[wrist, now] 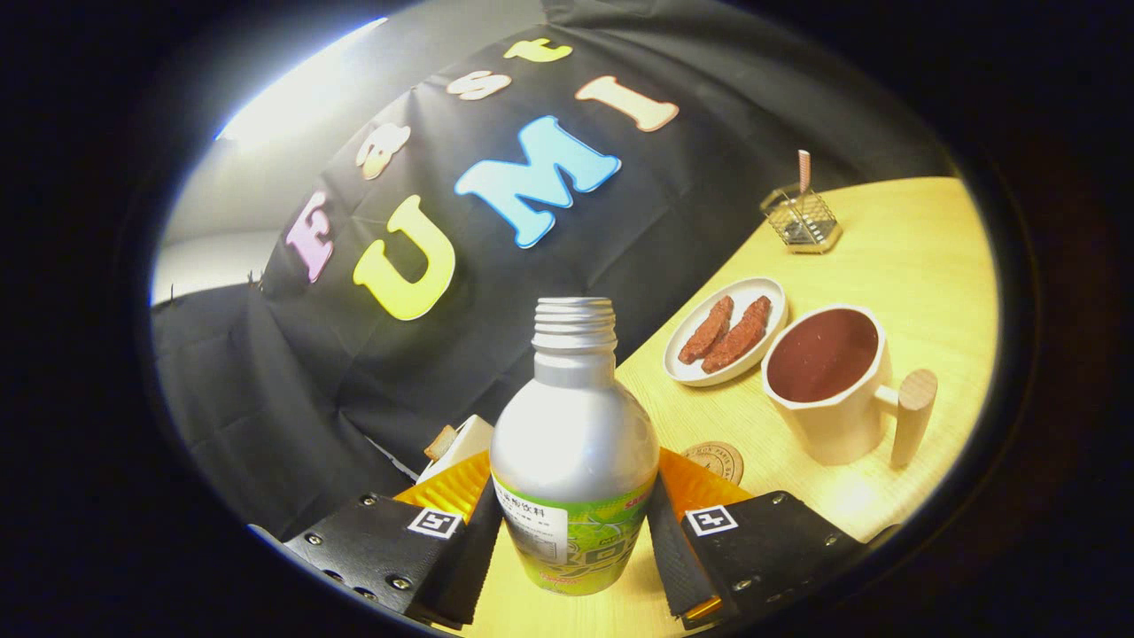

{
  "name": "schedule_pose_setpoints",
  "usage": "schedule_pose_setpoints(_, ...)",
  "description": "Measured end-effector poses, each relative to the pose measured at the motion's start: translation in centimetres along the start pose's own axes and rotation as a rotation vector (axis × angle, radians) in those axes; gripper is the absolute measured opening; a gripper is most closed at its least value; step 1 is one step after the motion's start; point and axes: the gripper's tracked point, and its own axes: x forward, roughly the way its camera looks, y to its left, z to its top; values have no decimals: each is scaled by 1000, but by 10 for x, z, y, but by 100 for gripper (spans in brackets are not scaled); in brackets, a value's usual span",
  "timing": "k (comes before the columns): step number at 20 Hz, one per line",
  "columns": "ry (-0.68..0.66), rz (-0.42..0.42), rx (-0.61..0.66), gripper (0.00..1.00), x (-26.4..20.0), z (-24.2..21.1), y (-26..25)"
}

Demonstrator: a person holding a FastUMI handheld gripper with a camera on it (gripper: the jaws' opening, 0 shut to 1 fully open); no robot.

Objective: Take the bottle from table, then pour the juice into the cup, finally place the bottle on the coaster

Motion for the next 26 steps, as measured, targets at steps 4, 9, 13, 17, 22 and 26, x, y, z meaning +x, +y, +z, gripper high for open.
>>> schedule_pose_setpoints(4,-1,29,164,77,2,0,-3)
schedule_pose_setpoints(9,7,52,278,77,4,1,-2)
schedule_pose_setpoints(13,2,102,418,77,6,7,4)
schedule_pose_setpoints(17,-16,104,493,77,6,14,1)
schedule_pose_setpoints(22,-37,143,619,77,5,21,5)
schedule_pose_setpoints(26,-44,153,672,76,6,21,2)
